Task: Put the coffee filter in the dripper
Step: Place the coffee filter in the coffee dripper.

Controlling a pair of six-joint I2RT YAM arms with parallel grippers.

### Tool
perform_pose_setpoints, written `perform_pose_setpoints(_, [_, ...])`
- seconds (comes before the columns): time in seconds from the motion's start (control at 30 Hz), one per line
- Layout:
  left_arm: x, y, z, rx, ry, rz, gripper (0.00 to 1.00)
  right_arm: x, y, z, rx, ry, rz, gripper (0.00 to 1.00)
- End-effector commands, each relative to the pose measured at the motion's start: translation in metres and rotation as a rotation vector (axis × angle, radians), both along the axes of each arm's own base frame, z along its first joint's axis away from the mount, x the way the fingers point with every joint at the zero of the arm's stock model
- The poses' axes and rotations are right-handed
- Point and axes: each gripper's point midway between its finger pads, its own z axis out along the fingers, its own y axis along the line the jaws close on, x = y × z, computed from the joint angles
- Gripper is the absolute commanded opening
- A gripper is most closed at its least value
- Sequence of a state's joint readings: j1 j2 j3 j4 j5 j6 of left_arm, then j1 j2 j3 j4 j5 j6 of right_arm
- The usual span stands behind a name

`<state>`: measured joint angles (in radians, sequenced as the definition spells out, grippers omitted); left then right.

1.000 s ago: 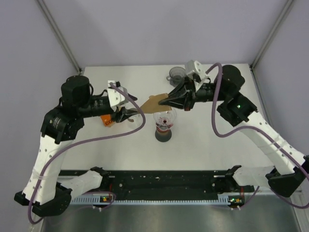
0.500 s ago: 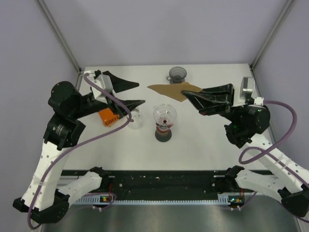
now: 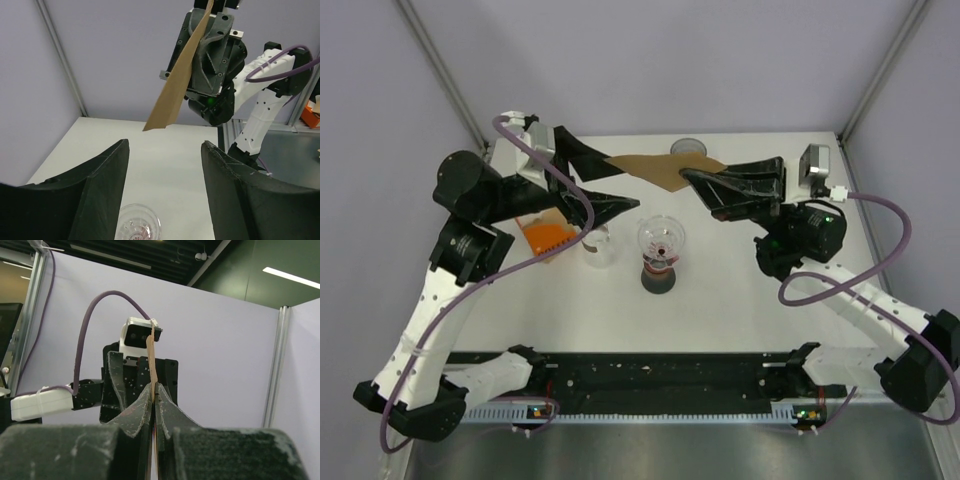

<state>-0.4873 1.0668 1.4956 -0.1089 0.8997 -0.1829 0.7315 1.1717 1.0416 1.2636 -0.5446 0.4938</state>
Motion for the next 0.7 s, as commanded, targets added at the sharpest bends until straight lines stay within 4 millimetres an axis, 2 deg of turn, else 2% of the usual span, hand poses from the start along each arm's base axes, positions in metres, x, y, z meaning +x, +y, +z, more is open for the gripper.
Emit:
perform_pose_setpoints(0.0, [-0.022,0.005,0.028,-0.063,-0.072,-0.041,0.64,-0.018,-0.006,0.024,0.066,-0.077,0.053,0.0])
perform_pose_setpoints(0.23, [-0.011,0.007,0.033,-0.093,-0.063,0.025,0.63,-0.022,0.012,0.02,0.028,-0.094,0.155,0.0])
perform_pose_setpoints(0.3, [-0.007,0.01,0.04,-0.121,-0.083,0.057,0.6,-0.021,0.016,0.017,0.018,-0.088,0.17,0.0])
perform_pose_setpoints(0.4, [-0.014,0.009,0.041,-0.112,-0.1,0.025,0.45,-0.016,0.019,0.013,0.01,-0.07,0.17,0.0])
perform_pose_setpoints(0.43, [-0.015,0.009,0.039,-0.107,-0.1,0.016,0.32,-0.013,0.021,0.011,0.004,-0.062,0.163,0.0])
perform_pose_setpoints(0.47, [-0.015,0.008,0.039,-0.106,-0.096,0.016,0.12,-0.011,0.023,0.009,-0.002,-0.056,0.154,0.0])
perform_pose_setpoints(0.5, [-0.012,0.009,0.038,-0.106,-0.097,0.031,0.0,-0.007,0.026,0.007,-0.017,-0.044,0.145,0.0])
perform_pose_setpoints(0.57, [-0.006,0.012,0.039,-0.112,-0.095,0.069,0.0,-0.002,0.033,-0.001,-0.062,-0.024,0.141,0.0])
perform_pose_setpoints(0.67, [-0.007,0.013,0.026,-0.06,-0.092,0.069,0.0,0.0,0.041,-0.015,-0.178,-0.003,0.153,0.02])
